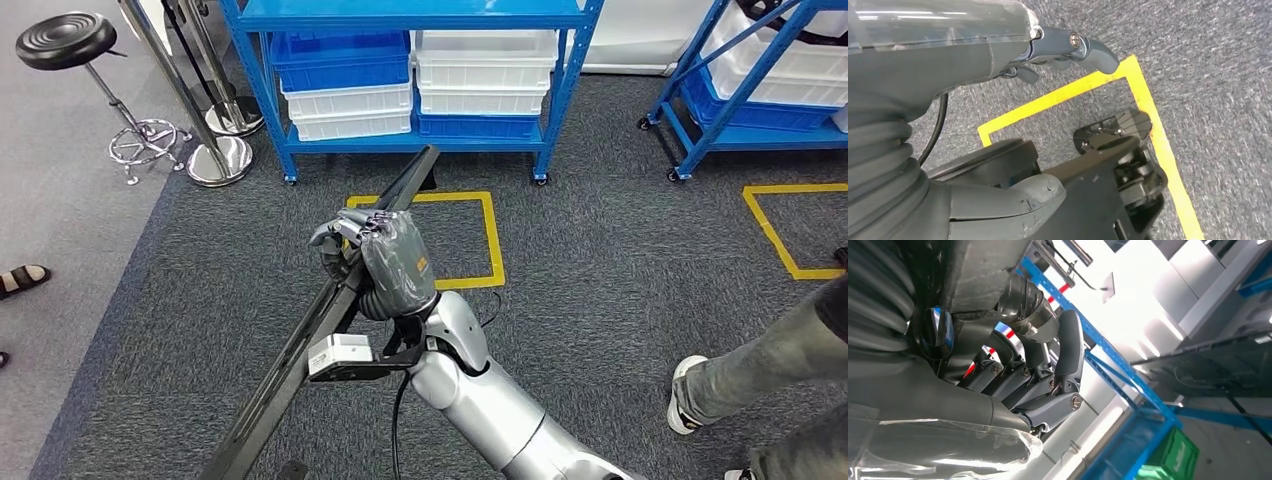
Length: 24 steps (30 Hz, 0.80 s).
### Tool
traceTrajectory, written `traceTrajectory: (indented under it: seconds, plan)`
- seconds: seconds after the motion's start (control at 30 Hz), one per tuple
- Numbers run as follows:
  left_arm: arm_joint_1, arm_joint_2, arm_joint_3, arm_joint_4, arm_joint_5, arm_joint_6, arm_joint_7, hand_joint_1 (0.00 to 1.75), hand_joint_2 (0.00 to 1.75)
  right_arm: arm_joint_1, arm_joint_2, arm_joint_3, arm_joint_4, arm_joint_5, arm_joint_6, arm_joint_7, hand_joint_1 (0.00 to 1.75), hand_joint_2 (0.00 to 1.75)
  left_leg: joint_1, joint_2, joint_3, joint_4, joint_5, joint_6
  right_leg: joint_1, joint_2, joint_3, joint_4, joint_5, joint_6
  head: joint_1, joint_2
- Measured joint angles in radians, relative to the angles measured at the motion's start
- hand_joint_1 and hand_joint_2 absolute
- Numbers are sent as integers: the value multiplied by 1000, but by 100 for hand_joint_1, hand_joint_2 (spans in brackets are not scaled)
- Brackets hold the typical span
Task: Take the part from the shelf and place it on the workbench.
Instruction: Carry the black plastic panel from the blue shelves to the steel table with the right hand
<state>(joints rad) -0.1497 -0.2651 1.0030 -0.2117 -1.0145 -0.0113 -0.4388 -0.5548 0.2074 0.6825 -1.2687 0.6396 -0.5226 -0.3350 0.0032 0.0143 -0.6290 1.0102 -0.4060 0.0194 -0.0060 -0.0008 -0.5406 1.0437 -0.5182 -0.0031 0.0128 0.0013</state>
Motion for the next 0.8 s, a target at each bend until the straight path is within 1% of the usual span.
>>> traceTrajectory:
  seconds: [0.03, 0.1, 0.13, 0.17, 0.2, 0.23, 0.27, 0.3, 0.33, 0.37, 0.4, 0.43, 0.47, 0.5, 0.53, 0.57, 0.6, 0.63, 0.67, 0.7, 0.73, 0.77, 0.8]
  plan:
    - [0, 0, 0, 0, 0, 1, -1, 0, 175, 0, 0, 0, 0, 0, 0, 0, 175, 175, -1, 0, -3, 2, 3, -6, 3, 1, 4, -10, -6, -4, 0, 0]
    - [-1, 0, 0, 0, 0, 3, -3, 0, 175, 0, 0, 0, 0, 2, 0, 0, 175, 175, 1, -1, -7, 5, 8, -19, 1, 0, -2, -14, 2, -17, 0, 0]
    - [0, 0, 0, 0, 0, 5, -3, 0, 175, -1, 1, 0, 0, 2, 0, 0, 175, 175, 2, -2, -13, 13, -1, -25, -1, 0, -5, -17, 9, -24, 0, 0]
    - [0, 0, 0, 0, 0, 6, -4, 0, 175, -1, 1, 0, 0, 4, 0, 0, 175, 175, 4, -4, -24, 40, -24, -32, -4, -1, -10, -20, 16, -31, 0, 0]
    - [1, 0, 0, 0, 0, 7, -4, 0, 175, -2, 2, 0, 0, 7, 1, 0, 175, 175, 6, -5, -43, 87, -59, -38, -6, -2, -15, -22, 23, -35, -1, 0]
    - [1, 0, 0, 0, 0, 8, -5, 0, 175, -1, 2, 0, 0, 11, 1, 0, 175, 175, 8, -6, -66, 150, -100, -44, -6, -2, -21, -22, 28, -37, -1, 0]
    - [2, 0, 0, 0, 0, 9, -6, 0, 175, -1, 1, 0, 0, 16, 1, 0, 175, 175, 10, -6, -89, 217, -135, -49, -6, -3, -28, -21, 32, -38, -1, 0]
    - [3, 0, 0, 0, 0, 10, -6, 0, 175, 0, 1, 0, 0, 23, 0, 0, 175, 175, 11, -6, -103, 266, -153, -52, -5, -5, -33, -20, 35, -37, -1, 0]
    - [4, 0, 0, 0, 0, 11, -7, 0, 175, 1, 1, 0, 0, 30, 0, 0, 175, 175, 11, -6, -101, 282, -152, -53, -5, -8, -37, -18, 37, -37, -1, 0]
    - [4, 1, 0, 0, 0, 12, -7, 0, 175, 2, 0, 0, 0, 38, 0, 0, 175, 175, 11, -5, -80, 259, -133, -53, -5, -12, -39, -17, 38, -36, -1, 0]
    - [4, 2, 0, 0, 1, 13, -7, 0, 175, 2, 0, 0, 0, 46, -1, 1, 175, 175, 11, -2, -42, 201, -104, -50, -5, -16, -40, -16, 38, -35, -1, 0]
    - [3, 2, 0, 0, 1, 14, -7, 0, 175, 2, 0, 0, -1, 51, -1, 2, 175, 175, 9, 11, 1, 126, -79, -45, -4, -22, -39, -16, 38, -34, -1, 0]
    - [2, 4, 0, 0, 2, 15, -7, 0, 175, 2, 0, 0, -3, 55, -1, 3, 175, 175, 4, 25, 38, 62, -62, -38, -3, -27, -39, -15, 39, -31, -1, 0]
    - [0, 5, 0, 0, 2, 16, -7, 0, 175, 2, 0, 0, -5, 58, 0, 4, 175, 175, -1, 36, 61, 17, -54, -30, -1, -33, -39, -16, 40, -27, -1, 0]
    - [-1, 6, 0, 0, 3, 17, -7, 0, 175, 3, 0, 0, -7, 59, 0, 4, 175, 175, -6, 42, 69, -4, -55, -23, 1, -41, -40, -17, 41, -22, -1, 0]
    - [-2, 7, 0, 0, 3, 16, -7, 0, 175, 3, 0, 0, -9, 61, 0, 6, 175, 175, -9, 37, 69, -9, -53, -17, 2, -48, -40, -18, 43, -17, -1, 0]
    - [-1, 8, 0, 0, 2, 13, -7, 0, 175, 3, 0, 1, -11, 64, 0, 7, 175, 175, -6, 27, 68, -15, -48, -9, 3, -55, -39, -19, 42, -11, 0, 0]
    - [-1, 10, -1, 0, 1, 7, -6, 0, 175, 2, 0, 1, -13, 65, 0, 8, 175, 175, -3, 19, 68, -22, -43, -2, 3, -53, -40, -14, 36, -6, 0, 0]
    - [-2, 13, -1, 0, 1, -1, -5, 0, 175, 1, 0, 1, -15, 66, 0, 9, 175, 175, 0, 12, 69, -28, -38, 5, 2, -44, -49, 6, 20, -2, 0, 0]
    - [-3, 17, -1, 0, 0, -9, -3, 0, 175, 1, -1, 2, -17, 67, 1, 10, 175, 175, 3, 4, 69, -33, -33, 11, 1, -31, -67, 48, -7, 1, 0, 0]
    - [-4, 21, -1, 0, 1, -15, -2, 0, 175, 2, -2, 2, -18, 68, 1, 12, 175, 175, 2, -4, 66, -33, -30, 15, -1, -18, -94, 109, -41, 3, 0, 0]
    - [-5, 25, -1, 0, 1, -19, 0, 0, 175, 3, -3, 3, -18, 69, 1, 13, 175, 175, 2, -12, 63, -32, -29, 17, -1, -10, -126, 177, -72, 4, 0, 0]
    - [-5, 29, -1, 0, 2, -22, 1, 0, 175, 6, -4, 3, -18, 69, 1, 14, 175, 175, 1, -22, 59, -29, -28, 18, -1, -6, -153, 232, -90, 6, 0, 0]
